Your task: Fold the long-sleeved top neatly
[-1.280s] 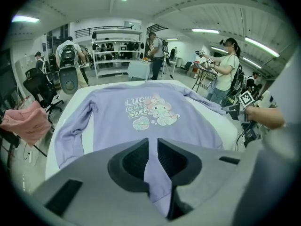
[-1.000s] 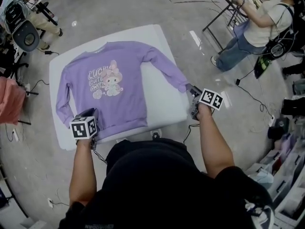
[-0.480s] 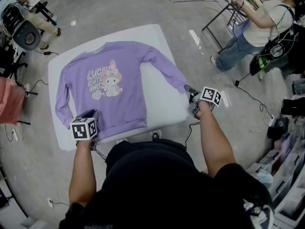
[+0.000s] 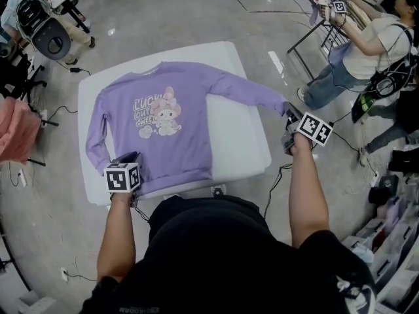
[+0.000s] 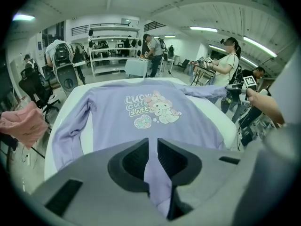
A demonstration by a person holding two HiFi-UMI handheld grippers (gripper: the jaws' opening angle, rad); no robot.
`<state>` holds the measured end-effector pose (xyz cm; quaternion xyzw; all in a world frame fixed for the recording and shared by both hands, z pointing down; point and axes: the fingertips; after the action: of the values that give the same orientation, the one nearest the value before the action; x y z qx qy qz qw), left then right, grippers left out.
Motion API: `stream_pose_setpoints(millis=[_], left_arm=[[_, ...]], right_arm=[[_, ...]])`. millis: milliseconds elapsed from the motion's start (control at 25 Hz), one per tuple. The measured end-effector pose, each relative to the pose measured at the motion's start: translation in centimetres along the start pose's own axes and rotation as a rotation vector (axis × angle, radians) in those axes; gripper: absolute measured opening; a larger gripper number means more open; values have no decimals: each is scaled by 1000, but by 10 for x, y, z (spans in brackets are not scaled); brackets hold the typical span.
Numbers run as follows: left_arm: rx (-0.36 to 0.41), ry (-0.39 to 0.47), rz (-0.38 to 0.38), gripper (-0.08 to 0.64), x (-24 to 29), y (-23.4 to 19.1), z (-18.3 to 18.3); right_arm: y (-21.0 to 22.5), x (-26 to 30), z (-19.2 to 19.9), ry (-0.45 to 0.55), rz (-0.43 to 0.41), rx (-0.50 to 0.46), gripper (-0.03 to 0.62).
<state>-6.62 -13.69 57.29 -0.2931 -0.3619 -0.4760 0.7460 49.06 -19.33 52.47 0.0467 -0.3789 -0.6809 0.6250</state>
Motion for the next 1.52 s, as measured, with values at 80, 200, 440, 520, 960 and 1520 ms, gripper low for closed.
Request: stream_pose_setpoints(millis=[80,200,440,520,960,1520], left_arm=[[-1,12,6,58,-1,-2,-2],[2,28,14,58,-1,-6,-4],[9,47,30,58,-13,-16,0],[8,55,31,58,-19,-20,2],[-50,97,21,58,-51,-61,14],[-113,106,1,58,-71,-106,38]], right_arm=[[-35,2,-28,-17,-27,-100,28],[-96,12,-56,-48,-81,-257,28],[-207,33,-79,-134,-162,-409,28],[-239,40,-78,-158,-183,-453,28],[-369,107,17,-478,-321,-479,32],[-439,221,163,-605,-294,-99,29]])
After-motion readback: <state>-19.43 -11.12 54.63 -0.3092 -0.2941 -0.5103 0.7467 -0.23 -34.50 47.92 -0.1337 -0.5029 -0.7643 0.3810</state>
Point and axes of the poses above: the fingertips, and each gripper's own axes: x forward along the fingers, y to its right, z out of its underside, and after that the axes turned 3 degrees about -z, right-handed
